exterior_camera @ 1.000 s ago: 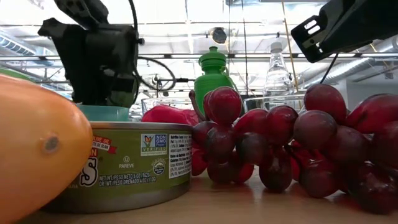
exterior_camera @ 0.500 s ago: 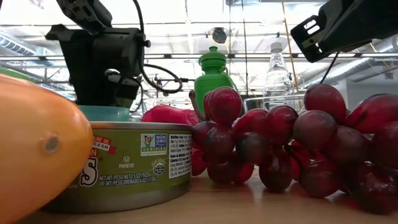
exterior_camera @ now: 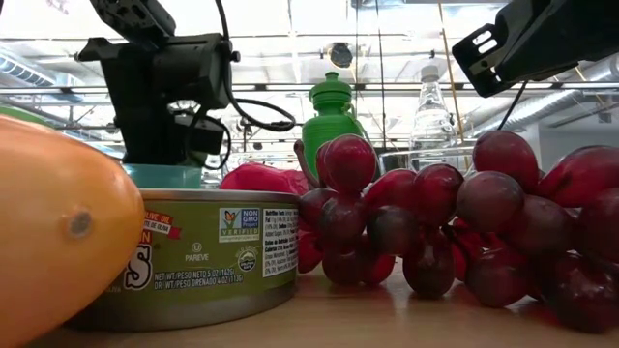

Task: Pick & Place Food Item
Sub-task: Put the top blue and pink tuna can into the green bin

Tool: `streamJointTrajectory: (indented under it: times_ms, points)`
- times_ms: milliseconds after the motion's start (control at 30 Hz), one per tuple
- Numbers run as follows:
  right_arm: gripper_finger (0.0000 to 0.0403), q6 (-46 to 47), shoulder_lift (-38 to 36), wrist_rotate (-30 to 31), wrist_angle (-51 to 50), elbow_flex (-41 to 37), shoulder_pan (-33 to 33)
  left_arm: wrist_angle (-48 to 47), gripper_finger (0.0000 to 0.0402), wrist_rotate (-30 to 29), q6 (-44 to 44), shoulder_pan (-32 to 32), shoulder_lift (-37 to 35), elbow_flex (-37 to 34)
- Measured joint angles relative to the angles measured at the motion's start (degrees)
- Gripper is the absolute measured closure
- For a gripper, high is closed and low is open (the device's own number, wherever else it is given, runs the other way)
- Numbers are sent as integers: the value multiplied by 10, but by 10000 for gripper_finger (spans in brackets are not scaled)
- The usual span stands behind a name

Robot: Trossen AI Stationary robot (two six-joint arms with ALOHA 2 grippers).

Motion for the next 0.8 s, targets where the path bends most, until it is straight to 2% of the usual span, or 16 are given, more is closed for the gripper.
streamJointTrajectory:
  times_ms: [267, 500, 800]
  points:
    - [399, 0, 0, 0, 0, 0, 0, -1, 37, 76, 24, 0, 0, 39]
    - [399, 0, 0, 0, 0, 0, 0, -10, 29, 85, 10, -2, 0, 43]
    - [399, 0, 0, 0, 0, 0, 0, -16, 47, 138, -6, -17, 0, 43]
